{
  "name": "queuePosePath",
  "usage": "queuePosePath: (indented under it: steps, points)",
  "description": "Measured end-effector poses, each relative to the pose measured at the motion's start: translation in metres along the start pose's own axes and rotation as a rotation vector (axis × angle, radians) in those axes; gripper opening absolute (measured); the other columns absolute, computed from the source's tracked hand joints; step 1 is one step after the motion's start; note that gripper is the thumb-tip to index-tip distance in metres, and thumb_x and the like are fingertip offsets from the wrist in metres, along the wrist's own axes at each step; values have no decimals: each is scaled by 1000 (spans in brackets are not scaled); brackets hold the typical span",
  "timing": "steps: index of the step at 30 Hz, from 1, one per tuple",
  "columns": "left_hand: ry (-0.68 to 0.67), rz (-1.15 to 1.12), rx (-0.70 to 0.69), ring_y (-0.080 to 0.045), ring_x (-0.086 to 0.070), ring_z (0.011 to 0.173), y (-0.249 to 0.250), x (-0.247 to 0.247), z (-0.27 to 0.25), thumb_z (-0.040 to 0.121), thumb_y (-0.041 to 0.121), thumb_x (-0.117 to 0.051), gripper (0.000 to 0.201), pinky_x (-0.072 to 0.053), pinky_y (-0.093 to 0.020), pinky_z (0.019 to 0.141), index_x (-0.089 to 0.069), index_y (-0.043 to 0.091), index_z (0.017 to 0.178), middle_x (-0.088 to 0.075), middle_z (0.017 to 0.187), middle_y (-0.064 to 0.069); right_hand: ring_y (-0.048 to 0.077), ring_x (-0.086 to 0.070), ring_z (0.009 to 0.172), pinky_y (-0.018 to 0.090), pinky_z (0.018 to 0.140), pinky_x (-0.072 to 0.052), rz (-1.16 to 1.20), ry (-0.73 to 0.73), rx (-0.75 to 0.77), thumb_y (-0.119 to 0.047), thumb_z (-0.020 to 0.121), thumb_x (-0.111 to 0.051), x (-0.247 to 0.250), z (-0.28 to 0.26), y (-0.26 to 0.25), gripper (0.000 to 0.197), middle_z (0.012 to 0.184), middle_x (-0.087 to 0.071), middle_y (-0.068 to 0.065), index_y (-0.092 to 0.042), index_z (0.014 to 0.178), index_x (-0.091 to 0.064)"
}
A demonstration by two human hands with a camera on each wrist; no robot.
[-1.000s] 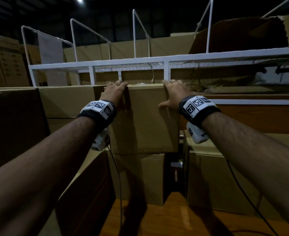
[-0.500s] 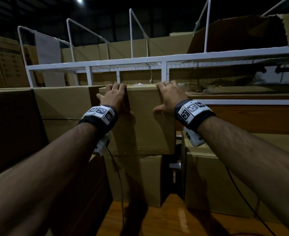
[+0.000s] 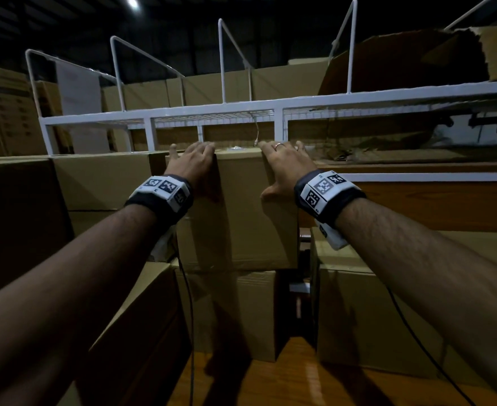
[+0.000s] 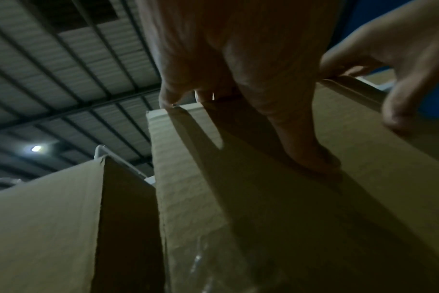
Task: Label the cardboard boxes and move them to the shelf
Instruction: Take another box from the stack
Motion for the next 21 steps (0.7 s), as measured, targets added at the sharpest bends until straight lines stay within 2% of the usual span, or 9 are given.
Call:
queuePosePath:
  steps: [3, 5, 8, 16, 21]
  points:
    - [-16, -19, 17, -30, -24, 142, -2, 2, -2, 63, 45, -84, 105, -13, -68, 108, -25, 14, 144, -30, 151, -8, 29, -39, 130, 54, 107, -34, -17, -20, -5, -49, 60, -84, -2, 2, -2, 101, 138, -45, 9, -17, 141, -32]
    - [-27, 3, 22, -30, -31, 138, -1, 3, -3, 63, 46, -83, 99, -17, -68, 108, -31, 13, 141, -37, 146, -9, 29, -41, 127, 53, 104, -39, -30, -28, -14, -49, 60, -85, -3, 4, -3, 98, 134, -48, 9, -16, 138, -35]
    - [-36, 21, 32, -31, -34, 135, 0, 3, -2, 61, 48, -84, 100, -21, -67, 107, -33, 13, 139, -39, 145, -10, 28, -43, 124, 51, 100, -43, -53, -29, -16, -50, 58, -85, -2, 6, -6, 97, 132, -49, 9, -16, 135, -38]
    - [-41, 19, 17, -31, -36, 134, 0, 6, -4, 62, 49, -83, 97, -22, -68, 106, -34, 15, 139, -42, 142, -9, 28, -43, 123, 48, 97, -46, -64, -24, -28, -50, 58, -85, -3, 6, -7, 96, 133, -48, 9, -16, 134, -38]
    - [-72, -25, 28, -31, -31, 137, -3, 7, -5, 64, 42, -84, 91, -15, -75, 103, -36, 18, 137, -41, 144, -7, 27, -42, 124, 46, 96, -46, -53, -14, -35, -49, 59, -86, -2, 3, -6, 96, 134, -47, 8, -16, 135, -37]
Point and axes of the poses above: each hand's wrist, its own z-axis towards the middle knuckle, its own x-axis out of the back of the hand, y = z × x, the point moved 5 cm from there along z, towards the middle knuckle
